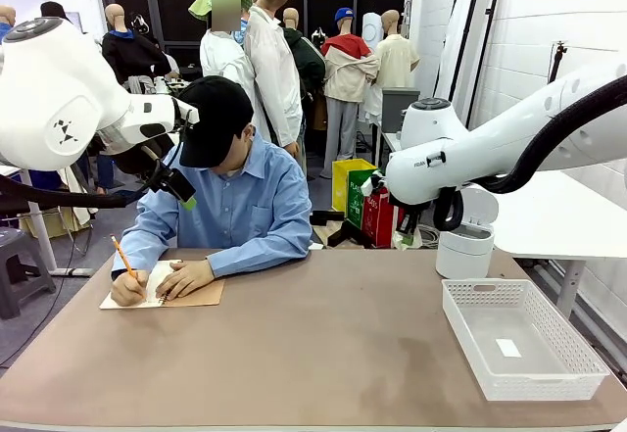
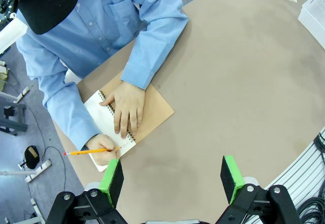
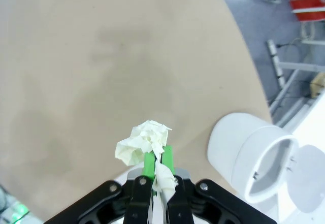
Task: Sort the paper based on its condition.
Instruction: If a person hands you a paper, place it in the Organizing basket , and if it's crumpled, put it in the Trash can.
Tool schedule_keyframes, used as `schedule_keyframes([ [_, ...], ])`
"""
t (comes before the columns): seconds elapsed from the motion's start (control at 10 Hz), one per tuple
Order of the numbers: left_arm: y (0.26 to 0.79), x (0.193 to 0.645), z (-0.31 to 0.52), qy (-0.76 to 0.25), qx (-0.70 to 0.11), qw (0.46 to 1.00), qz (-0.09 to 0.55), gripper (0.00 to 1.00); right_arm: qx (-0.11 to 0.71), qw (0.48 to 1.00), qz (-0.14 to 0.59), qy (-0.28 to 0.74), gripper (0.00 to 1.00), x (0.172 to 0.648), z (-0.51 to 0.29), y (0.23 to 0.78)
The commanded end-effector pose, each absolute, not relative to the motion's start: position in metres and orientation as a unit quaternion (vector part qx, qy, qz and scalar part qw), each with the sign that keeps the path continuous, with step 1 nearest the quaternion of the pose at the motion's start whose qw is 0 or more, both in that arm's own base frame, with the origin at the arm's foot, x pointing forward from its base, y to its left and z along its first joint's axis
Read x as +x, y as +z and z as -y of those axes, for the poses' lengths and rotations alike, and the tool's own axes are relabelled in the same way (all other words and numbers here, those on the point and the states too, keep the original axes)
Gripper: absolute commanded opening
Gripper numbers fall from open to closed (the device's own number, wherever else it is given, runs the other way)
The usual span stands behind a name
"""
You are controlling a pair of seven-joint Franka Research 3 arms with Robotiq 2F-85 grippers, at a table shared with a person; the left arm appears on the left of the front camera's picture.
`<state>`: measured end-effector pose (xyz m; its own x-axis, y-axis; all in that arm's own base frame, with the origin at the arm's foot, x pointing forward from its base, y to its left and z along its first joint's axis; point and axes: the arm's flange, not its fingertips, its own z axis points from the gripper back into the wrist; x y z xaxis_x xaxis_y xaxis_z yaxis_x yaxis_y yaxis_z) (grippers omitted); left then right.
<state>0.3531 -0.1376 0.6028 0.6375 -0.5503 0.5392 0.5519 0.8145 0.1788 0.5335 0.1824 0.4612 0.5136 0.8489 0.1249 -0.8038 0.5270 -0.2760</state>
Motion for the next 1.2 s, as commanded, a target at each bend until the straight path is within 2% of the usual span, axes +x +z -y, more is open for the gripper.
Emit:
schedule_keyframes([
  [0.0,0.604,0.353,0.137,-0.308,-0.002,0.904,0.298,1.0,-0.159,0.867,0.129,0.454,0.0,0.553,-0.161,0.47],
  [0.2,0.604,0.353,0.137,-0.308,-0.002,0.904,0.298,1.0,-0.199,0.863,0.127,0.446,0.0,0.569,-0.141,0.473],
  [0.7,0.604,0.353,0.137,-0.308,-0.002,0.904,0.298,1.0,-0.24,0.86,0.131,0.432,0.0,0.612,-0.099,0.472],
  [1.1,0.604,0.353,0.137,-0.308,-0.002,0.904,0.298,1.0,-0.269,0.856,0.122,0.424,0.0,0.628,-0.087,0.463],
])
